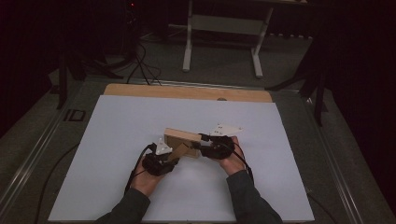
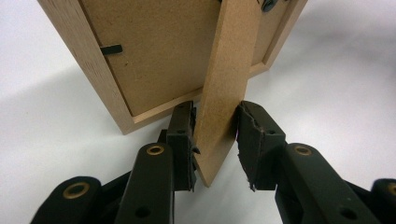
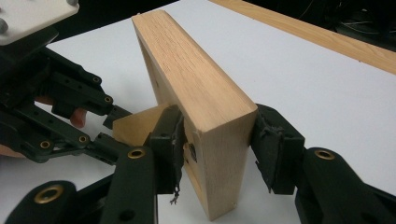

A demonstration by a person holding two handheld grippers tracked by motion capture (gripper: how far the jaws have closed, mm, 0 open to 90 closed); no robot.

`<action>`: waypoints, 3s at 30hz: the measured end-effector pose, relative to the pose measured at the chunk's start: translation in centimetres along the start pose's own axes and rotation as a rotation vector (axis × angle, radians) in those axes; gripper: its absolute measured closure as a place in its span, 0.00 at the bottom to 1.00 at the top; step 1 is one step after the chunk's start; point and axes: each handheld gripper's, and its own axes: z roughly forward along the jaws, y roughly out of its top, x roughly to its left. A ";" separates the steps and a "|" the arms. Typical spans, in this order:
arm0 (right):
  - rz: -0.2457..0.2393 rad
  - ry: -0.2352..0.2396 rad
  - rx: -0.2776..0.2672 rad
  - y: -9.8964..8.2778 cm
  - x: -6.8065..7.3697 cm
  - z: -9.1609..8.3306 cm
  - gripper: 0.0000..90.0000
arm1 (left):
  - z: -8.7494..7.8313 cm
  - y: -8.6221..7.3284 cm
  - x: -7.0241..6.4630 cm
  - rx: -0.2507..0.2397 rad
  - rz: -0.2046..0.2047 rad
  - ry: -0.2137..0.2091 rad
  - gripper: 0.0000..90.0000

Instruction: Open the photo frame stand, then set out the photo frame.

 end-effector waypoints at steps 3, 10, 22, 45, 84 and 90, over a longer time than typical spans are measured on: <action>0.000 -0.003 -0.001 0.0 0.0 0.1 0.61 | 0.1 0.0 0.0 -0.001 0.002 0.004 0.75; -0.013 -0.017 -0.001 0.2 0.1 0.3 0.60 | 0.3 0.2 0.2 0.002 0.015 0.020 0.74; -0.074 -0.049 0.018 0.7 0.8 0.7 0.59 | 0.5 0.2 0.4 0.013 0.038 0.051 0.74; -0.048 0.027 0.019 -0.2 1.6 0.4 0.50 | -0.9 0.2 1.8 -0.028 -0.077 -0.161 0.67; -0.074 0.047 0.041 -0.6 2.1 -0.4 0.46 | -1.7 -0.2 1.6 -0.025 -0.055 -0.144 0.63; -0.075 0.041 0.046 -0.6 1.9 -0.6 0.45 | -1.8 -0.2 1.5 -0.024 -0.056 -0.146 0.63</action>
